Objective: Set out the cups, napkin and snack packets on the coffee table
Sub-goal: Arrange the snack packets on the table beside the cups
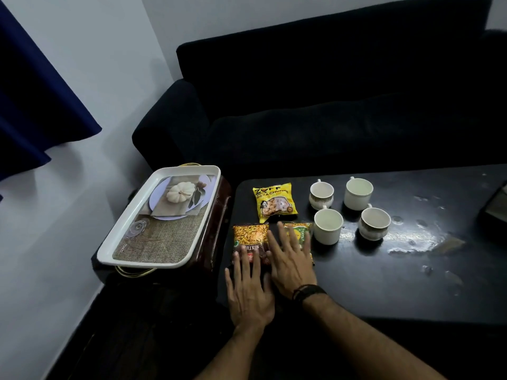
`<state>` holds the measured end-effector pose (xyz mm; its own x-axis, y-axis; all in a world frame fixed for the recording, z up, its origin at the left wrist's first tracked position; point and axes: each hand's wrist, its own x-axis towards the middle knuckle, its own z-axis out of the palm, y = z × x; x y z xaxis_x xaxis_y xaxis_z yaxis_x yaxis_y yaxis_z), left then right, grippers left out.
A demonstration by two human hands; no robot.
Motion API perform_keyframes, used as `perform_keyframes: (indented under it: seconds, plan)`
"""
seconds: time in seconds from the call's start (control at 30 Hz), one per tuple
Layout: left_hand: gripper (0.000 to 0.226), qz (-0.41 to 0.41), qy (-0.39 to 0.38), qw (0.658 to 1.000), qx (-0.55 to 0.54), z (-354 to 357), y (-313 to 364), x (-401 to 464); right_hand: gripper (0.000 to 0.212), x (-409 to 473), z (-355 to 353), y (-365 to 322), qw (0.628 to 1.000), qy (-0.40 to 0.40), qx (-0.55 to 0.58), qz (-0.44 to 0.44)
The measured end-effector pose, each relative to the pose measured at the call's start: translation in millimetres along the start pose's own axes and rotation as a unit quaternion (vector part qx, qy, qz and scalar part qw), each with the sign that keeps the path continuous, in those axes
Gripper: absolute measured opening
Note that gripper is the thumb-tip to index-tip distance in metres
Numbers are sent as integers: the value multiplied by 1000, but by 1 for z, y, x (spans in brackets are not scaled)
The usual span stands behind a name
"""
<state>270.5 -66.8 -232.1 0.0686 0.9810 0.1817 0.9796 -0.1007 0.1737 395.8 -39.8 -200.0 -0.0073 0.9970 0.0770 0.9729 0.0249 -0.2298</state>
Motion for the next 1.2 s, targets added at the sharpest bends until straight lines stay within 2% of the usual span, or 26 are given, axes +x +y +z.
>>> perform_keyframes:
  seconds: [0.07,0.17,0.33,0.4,0.47,0.6,0.67,0.73,1.07,1.2]
  plan:
    - [65,-5,2,1000,-5,1,0,0,59,-3,-1,10,999,-13,14,31]
    - [65,-9,-1,1000,0,1,0,1,59,-6,-1,19,999,-48,16,0]
    - [67,-11,0,1000,5,2,-1,1,60,8,-12,12,997,18,70,-36]
    - [67,-14,0,1000,4,3,-2,1,64,32,-21,8,996,41,60,-56]
    - [67,-16,3,1000,2,3,-2,1,68,62,-31,7,997,42,43,-38]
    - [67,-16,9,1000,-6,2,-2,1,70,112,-36,15,997,-77,4,9]
    - [67,-15,9,1000,-6,2,-2,1,69,122,-29,18,989,-144,26,33]
    - [67,-16,8,1000,-8,3,-2,0,68,127,-19,14,983,-176,45,39]
    - [67,-15,10,1000,-4,5,-3,-1,80,134,-12,-6,982,-169,64,55]
    - [68,-13,5,1000,-5,6,-2,-1,78,117,-19,-6,992,-93,76,29]
